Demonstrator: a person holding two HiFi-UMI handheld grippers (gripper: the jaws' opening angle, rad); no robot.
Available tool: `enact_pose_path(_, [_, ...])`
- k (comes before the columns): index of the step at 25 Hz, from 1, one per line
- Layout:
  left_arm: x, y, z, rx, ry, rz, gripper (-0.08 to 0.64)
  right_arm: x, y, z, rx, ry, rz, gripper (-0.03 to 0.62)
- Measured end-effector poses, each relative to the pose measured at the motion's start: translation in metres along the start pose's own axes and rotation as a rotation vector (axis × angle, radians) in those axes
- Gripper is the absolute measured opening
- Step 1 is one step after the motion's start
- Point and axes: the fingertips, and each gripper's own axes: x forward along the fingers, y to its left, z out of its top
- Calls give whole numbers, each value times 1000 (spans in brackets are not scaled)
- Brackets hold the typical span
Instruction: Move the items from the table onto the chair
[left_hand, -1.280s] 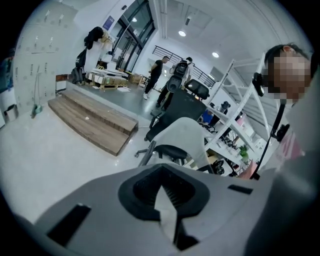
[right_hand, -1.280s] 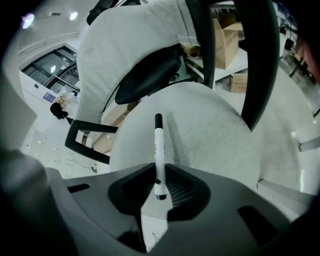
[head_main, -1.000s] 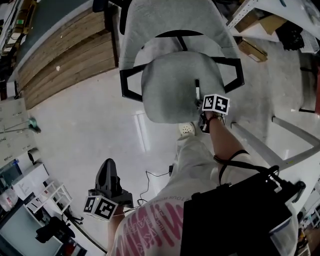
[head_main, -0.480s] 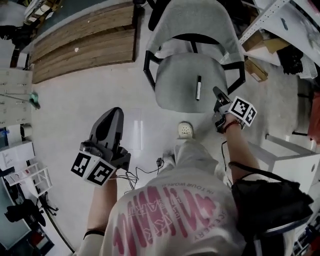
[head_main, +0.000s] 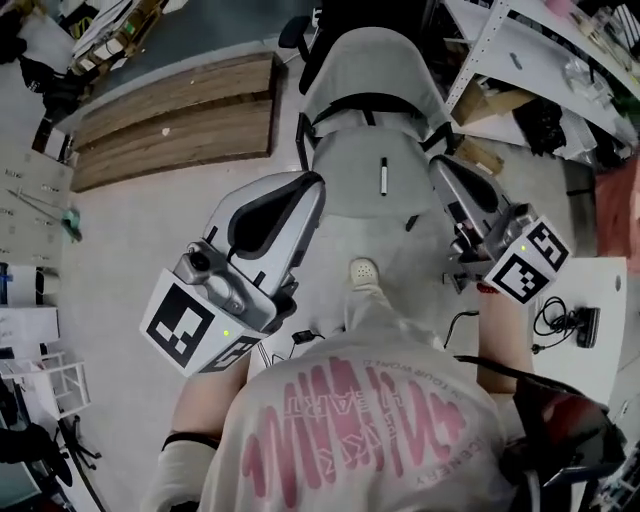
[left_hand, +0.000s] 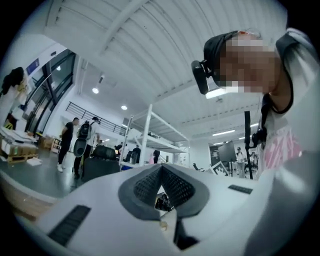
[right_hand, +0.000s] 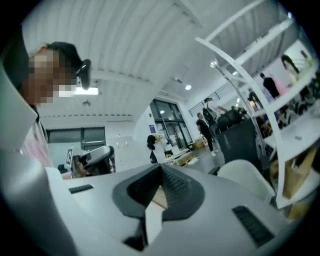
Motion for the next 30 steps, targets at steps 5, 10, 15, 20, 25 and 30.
enact_pose_path(5, [-20, -64, 20, 104, 11, -71, 9, -43, 81, 15, -143, -41, -19, 14])
enact_pose_path(10, [-26, -92, 19, 79, 11, -98, 9, -83, 113, 17, -153, -50, -32, 15])
enact_pose_path(15, [-22, -137, 35, 91, -35, -209, 9, -113, 129, 33, -186, -54, -19, 15])
enact_pose_path(20, [3, -193, 24, 116, 50, -295, 9, -157, 134, 48, -277, -39, -47, 15])
enact_pose_path(25, [45, -246, 6, 110, 43, -441, 9, -208, 132, 68, -303, -98, -114, 15])
enact_pose_path(30, [80, -310, 0, 45, -15, -669, 9, -273, 110, 68, -381, -98, -295, 15])
